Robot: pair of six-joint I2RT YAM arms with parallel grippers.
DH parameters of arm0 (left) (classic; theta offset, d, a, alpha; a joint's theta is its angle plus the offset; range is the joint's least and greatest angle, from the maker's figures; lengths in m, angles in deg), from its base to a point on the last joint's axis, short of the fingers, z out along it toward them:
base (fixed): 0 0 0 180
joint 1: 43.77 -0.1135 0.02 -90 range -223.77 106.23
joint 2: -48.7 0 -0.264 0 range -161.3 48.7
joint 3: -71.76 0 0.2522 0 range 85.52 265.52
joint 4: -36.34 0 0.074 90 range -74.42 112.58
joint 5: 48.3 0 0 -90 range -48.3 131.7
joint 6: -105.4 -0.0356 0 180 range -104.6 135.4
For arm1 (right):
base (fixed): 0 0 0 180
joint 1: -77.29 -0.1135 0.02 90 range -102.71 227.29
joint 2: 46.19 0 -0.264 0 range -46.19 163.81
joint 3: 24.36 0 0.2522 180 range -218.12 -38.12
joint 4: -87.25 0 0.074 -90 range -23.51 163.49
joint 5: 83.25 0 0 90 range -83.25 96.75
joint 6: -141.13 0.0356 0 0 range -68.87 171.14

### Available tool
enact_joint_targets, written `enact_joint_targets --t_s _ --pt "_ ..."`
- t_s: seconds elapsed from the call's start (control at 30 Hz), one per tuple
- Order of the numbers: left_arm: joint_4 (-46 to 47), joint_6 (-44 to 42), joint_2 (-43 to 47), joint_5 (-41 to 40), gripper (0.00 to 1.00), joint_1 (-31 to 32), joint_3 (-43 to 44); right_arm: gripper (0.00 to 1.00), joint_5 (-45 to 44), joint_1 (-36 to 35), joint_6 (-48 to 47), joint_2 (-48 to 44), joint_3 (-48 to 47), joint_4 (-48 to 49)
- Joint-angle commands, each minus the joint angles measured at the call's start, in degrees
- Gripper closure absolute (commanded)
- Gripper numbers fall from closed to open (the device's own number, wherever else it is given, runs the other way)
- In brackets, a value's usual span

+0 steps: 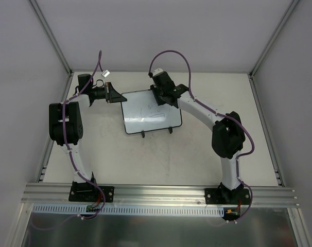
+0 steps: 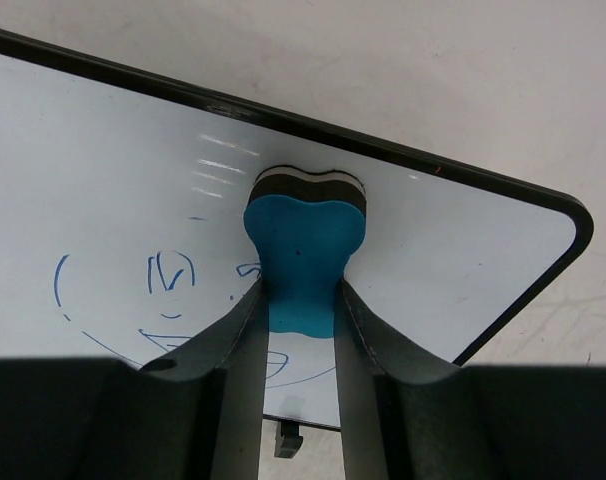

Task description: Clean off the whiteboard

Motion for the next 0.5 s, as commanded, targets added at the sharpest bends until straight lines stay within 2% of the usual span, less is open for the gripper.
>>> enact_joint_targets --t_s 0.0,0.17,0.47 --pt "1.0 -6.0 3.7 -1.2 1.0 0.7 0.7 0.97 -0.5 0.1 -0.5 1.9 1.5 4.0" --pt "0.6 -6.3 3.8 -1.2 1.0 0.8 0.7 0.97 0.1 -2.1 -1.5 1.8 2.5 5.5" --pt "0.5 -6.6 4.0 -1.0 1.0 1.1 0.7 0.97 0.4 -10.1 -2.6 4.2 1.8 6.1"
